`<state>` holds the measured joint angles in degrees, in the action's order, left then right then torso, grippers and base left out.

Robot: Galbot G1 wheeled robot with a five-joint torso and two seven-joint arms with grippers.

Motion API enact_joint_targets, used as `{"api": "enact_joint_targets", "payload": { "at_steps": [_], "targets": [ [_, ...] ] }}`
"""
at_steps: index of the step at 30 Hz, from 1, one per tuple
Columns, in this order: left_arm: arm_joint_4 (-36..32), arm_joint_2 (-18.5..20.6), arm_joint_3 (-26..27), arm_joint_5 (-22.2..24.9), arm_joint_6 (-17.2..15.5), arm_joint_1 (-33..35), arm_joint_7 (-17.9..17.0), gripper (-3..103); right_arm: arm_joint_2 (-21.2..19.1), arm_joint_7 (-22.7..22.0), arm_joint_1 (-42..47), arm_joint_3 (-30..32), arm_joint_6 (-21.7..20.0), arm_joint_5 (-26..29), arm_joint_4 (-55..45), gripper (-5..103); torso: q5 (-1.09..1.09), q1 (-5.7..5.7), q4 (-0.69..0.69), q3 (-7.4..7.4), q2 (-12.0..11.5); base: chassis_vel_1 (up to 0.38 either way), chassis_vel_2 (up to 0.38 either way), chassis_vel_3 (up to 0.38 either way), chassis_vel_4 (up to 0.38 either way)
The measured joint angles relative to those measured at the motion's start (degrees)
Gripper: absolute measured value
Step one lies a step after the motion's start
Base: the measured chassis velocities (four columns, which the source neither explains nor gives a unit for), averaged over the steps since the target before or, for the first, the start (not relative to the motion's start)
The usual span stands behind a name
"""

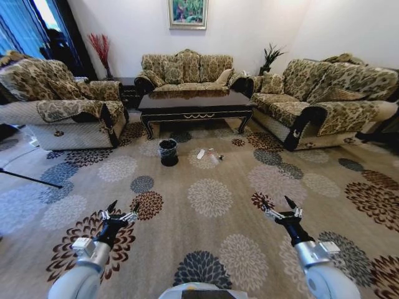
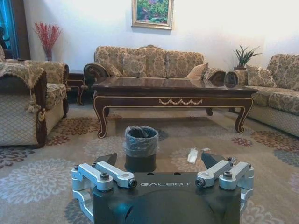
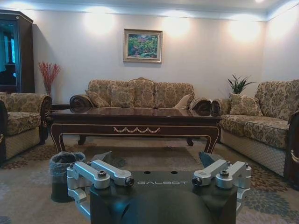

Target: Move to the front of the table and pick up the trash from the floor, then place it into the trash bin.

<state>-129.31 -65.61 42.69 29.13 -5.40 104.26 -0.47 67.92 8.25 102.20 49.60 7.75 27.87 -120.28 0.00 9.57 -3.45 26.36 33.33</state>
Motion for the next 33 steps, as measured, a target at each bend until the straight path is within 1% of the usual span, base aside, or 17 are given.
{"api": "enact_joint_targets", "payload": {
  "at_steps": [3,10,14,16,21,33],
  "targets": [
    [0.0,0.0,0.0,-0.4,0.0,0.0,0.1,100,0.1,0.0,0.1,0.0,0.0,0.0,0.1,100,0.0,-0.24,0.0,-0.29,-0.5,0.0,0.0,0.0,0.0],
    [0.0,-0.2,0.0,-2.2,0.4,0.1,0.1,100,0.3,0.2,0.2,0.2,0.0,-0.4,0.3,100,0.0,-0.88,0.0,-1.46,-2.4,0.0,0.0,0.0,0.0],
    [-0.3,-0.9,0.0,-2.7,0.7,1.4,0.1,100,1.0,0.4,0.4,0.0,0.3,-1.0,0.3,100,0.0,-1.2,0.0,-2.02,-3.2,0.0,0.0,0.0,0.0],
    [-0.3,-1.2,0.3,-3.2,1.4,2.5,0.1,100,1.4,0.7,0.7,-0.2,0.5,-1.3,0.4,100,0.0,-1.45,0.0,-2.41,-3.8,0.0,0.0,0.0,0.0],
    [0.0,-0.9,1.4,-3.2,2.2,3.0,0.1,100,1.3,0.9,0.9,-0.3,0.8,-1.6,0.6,100,0.0,-1.88,0.0,-3.12,-5.0,0.0,0.0,0.0,0.0],
    [-1.0,-1.0,1.1,-3.3,1.8,1.9,0.1,100,0.7,0.9,0.8,0.2,0.8,-1.3,0.2,100,0.0,-3.0,0.0,-4.69,-7.7,0.0,0.0,0.0,0.0]
  ]
}}
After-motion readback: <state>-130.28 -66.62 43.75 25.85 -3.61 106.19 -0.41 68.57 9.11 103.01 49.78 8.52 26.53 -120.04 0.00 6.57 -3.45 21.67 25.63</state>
